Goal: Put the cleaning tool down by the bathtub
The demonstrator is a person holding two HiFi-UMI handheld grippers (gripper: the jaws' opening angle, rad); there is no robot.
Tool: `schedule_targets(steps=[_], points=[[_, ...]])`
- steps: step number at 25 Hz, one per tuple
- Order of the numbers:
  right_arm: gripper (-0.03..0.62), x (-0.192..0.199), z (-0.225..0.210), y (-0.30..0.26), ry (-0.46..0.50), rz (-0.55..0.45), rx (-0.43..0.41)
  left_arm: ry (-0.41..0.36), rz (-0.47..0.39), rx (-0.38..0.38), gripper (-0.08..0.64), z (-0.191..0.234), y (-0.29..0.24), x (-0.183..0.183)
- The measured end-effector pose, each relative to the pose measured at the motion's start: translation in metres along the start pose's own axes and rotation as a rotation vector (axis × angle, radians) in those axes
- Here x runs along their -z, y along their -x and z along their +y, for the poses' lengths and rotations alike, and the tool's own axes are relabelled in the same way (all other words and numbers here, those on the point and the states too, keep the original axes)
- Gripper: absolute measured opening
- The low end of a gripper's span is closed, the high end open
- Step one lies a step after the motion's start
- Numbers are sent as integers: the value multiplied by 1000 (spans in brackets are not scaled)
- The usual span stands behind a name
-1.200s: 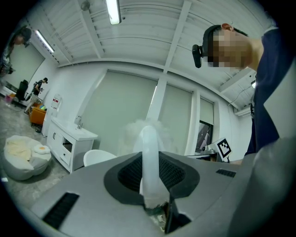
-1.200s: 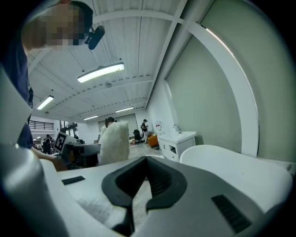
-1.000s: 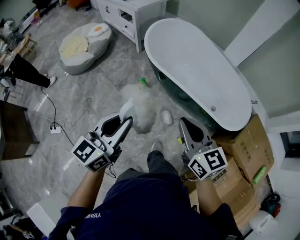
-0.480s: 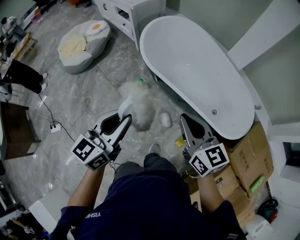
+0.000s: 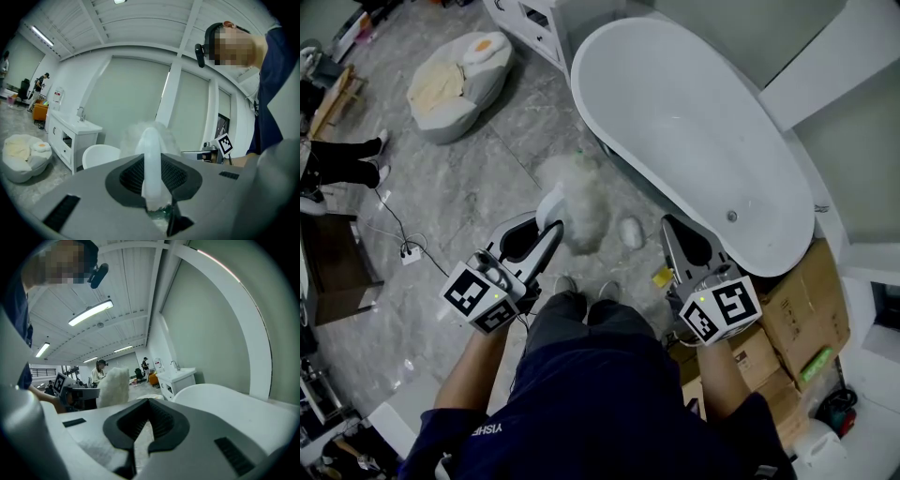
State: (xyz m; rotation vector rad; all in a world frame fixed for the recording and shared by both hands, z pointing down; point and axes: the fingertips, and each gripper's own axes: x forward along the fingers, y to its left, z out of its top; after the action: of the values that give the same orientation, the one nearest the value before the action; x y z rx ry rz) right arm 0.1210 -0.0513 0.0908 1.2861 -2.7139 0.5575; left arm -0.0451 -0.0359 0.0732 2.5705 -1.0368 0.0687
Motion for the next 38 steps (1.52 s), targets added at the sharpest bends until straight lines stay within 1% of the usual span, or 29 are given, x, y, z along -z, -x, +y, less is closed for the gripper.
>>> schedule_targets(steps=[7,17,23,31,38], points=[[5,16,-15,-21,-15,28,45,12,51,42,100,25,-23,19],[5,49,-33,-74,-89,71,197,42,161,147,100,95,-53,44],[5,69,-41,-101,-119,93,279,44,233,205,100,136,-67,66],[5,118,-60,-126,-175,171,373,49,347,292,100,167,-93,114],[5,168,-75,-143,-209,229,423,55,431,315,100,201,-113,166]])
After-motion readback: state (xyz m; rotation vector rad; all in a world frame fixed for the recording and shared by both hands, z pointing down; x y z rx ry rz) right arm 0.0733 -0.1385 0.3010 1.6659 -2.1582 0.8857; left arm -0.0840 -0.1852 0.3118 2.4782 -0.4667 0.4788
